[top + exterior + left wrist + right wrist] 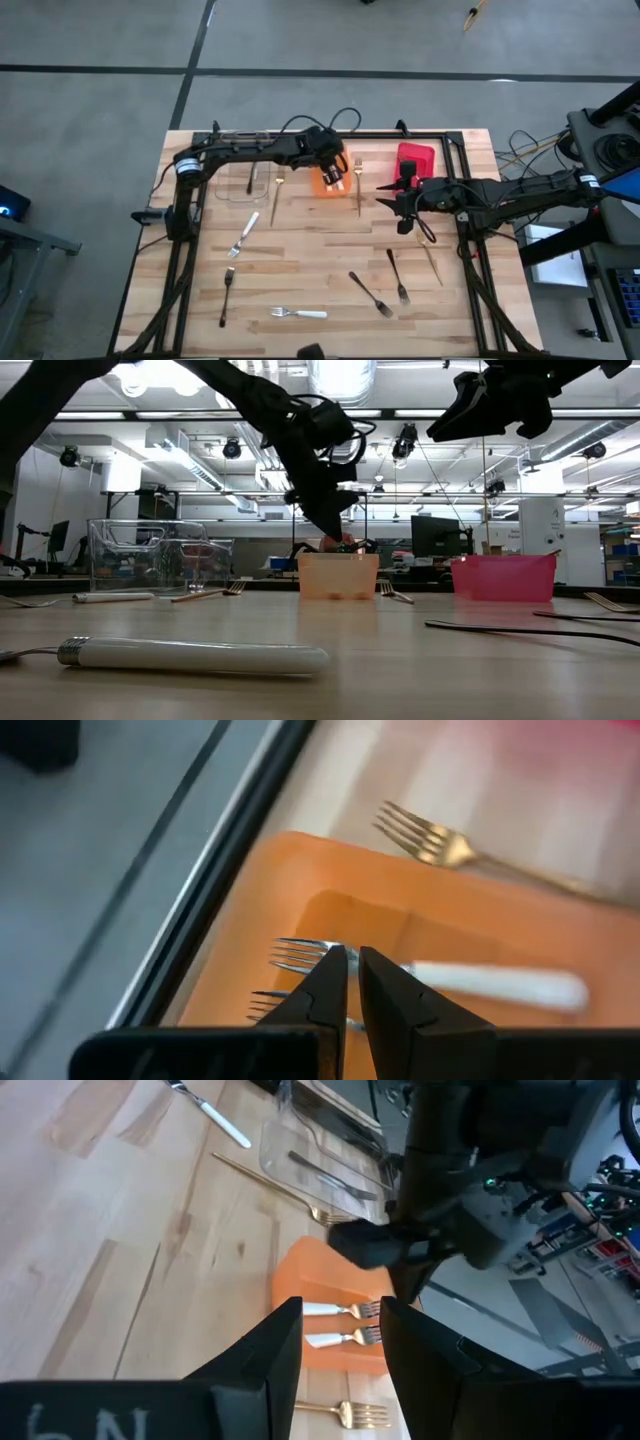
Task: Sort silverware by color (type)
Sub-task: Put the right black fork into the transparent bin
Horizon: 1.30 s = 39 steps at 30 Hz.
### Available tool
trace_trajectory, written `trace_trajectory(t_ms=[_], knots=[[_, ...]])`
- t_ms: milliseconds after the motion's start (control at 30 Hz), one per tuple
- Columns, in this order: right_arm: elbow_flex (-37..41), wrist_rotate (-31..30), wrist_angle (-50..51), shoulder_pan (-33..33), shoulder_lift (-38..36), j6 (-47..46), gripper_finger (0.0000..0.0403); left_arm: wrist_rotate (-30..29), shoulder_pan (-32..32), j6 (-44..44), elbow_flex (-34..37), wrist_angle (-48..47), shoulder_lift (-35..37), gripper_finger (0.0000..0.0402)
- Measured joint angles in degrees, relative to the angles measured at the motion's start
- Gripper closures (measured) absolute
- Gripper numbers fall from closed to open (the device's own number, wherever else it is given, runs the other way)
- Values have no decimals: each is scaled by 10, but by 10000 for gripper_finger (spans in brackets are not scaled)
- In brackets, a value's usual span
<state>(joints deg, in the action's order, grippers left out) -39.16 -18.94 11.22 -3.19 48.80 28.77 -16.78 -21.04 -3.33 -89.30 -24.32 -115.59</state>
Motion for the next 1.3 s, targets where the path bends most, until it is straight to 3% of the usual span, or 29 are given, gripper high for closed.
trace_trajectory(t_ms=[400, 733, 900, 1167, 1300], knots=[[0, -1, 0, 2, 0, 0, 275, 26, -10, 250, 0, 14, -5, 388], [0, -1, 5, 2, 0, 0, 275, 24, -3, 267, 1, -6, -25, 388], [1, -1, 5, 2, 0, 4, 275, 43, 3, 182, 1, -27, -25, 388], [1, -1, 5, 2, 0, 4, 275, 58, 21, -159, 1, -78, -25, 388], [1, -1, 5, 2, 0, 7, 275, 58, 16, -180, 1, -77, -25, 388]])
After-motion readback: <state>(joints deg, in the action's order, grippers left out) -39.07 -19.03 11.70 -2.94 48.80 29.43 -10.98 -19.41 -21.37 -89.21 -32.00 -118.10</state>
